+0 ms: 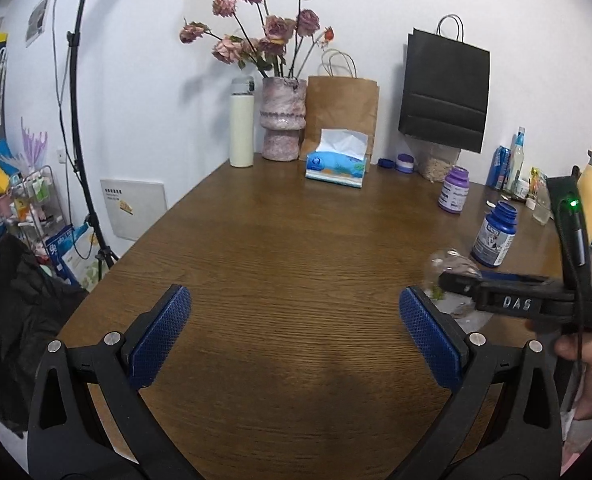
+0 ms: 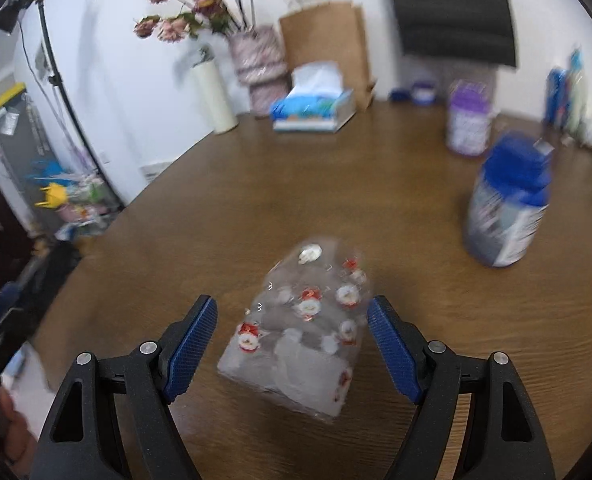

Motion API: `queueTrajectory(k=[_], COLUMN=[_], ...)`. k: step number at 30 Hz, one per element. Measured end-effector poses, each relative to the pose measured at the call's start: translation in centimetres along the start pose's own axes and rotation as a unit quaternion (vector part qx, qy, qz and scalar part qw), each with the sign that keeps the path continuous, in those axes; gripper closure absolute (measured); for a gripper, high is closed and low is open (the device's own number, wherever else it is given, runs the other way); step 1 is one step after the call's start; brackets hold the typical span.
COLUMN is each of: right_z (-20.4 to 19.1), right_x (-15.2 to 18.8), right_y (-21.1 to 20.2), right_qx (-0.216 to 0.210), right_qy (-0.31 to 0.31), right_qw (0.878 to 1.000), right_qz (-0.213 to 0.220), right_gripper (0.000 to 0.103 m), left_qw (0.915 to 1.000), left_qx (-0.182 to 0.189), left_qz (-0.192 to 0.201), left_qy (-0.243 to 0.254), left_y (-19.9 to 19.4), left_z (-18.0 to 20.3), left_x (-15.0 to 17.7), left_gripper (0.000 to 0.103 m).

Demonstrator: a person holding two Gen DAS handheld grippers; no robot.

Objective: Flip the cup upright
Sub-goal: 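Move the right gripper to the clear Santa-print cup and close around it, then lift the cup with the right gripper while the left gripper closes on it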

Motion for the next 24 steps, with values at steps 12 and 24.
queueTrajectory(k=[12,24], right_z=[-1.0,5.0], right_x=[5.9,10.1], right_y=[-5.5,-10.3], right_qx=[-0.013,-0.036], right_qy=[-0.234,-0.311], right_qw=[0.972,0.949], right_qz=[0.011,0.035], right_gripper=[0.036,0.033], left_qw=[0.9908,0.9641], left_qx=[0.121,0.213], left_qz=[-0.06,-0.126], left_qy=[0.009,0.097], left_y=[3.9,6.5], left_z=[8.7,23.0], left_x=[-0.7,1.0], left_gripper=[0.006,0.064])
Point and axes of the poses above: each gripper's, at about its wrist camera, not at the fingertips, and y roughly the way its jaws point, z to its right, x to its underside, the point moved 4 cm from there along y, roughly the way its jaws point, and after that the axes turned 4 degrees about -z, right-handed, at the moved point
